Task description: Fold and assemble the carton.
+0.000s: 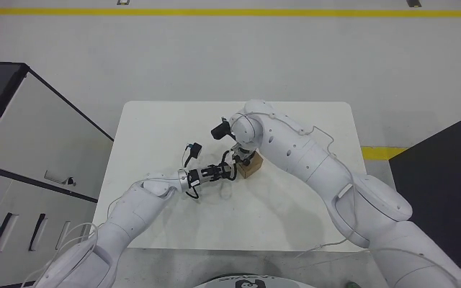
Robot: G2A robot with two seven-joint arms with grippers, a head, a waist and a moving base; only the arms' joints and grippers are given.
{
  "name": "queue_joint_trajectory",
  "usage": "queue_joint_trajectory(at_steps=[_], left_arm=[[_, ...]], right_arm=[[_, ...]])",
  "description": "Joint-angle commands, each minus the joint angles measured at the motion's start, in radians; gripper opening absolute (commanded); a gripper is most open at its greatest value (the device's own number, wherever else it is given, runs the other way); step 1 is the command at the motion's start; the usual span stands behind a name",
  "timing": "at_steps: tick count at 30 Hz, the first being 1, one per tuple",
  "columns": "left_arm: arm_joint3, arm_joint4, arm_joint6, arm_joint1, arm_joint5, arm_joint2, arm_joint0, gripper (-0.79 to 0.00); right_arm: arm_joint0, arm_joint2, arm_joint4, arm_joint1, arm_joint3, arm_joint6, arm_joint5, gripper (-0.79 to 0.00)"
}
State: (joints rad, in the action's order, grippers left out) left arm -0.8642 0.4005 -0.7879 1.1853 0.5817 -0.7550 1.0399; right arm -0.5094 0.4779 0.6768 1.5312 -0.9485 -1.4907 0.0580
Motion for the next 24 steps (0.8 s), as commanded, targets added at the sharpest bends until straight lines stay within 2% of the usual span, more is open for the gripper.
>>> queue_joint_trajectory(at_steps=[1, 14, 24], left_arm=[[0.0, 0.0, 0.0, 0.0, 0.0, 0.0, 0.0, -0.785], [0.0, 0.0, 0.0, 0.0, 0.0, 0.0, 0.0, -0.785], [0.0, 0.0, 0.0, 0.0, 0.0, 0.0, 0.0, -0.785]], right_arm=[[0.002, 0.007, 0.001, 0.0, -0.004, 0.007, 0.005, -0.785], [-0.032, 0.081, 0.009, -0.022, -0.049, 0.099, 0.025, -0.785], [-0.04, 0.095, -0.021, -0.014, 0.017, 0.122, -0.007, -0.785]])
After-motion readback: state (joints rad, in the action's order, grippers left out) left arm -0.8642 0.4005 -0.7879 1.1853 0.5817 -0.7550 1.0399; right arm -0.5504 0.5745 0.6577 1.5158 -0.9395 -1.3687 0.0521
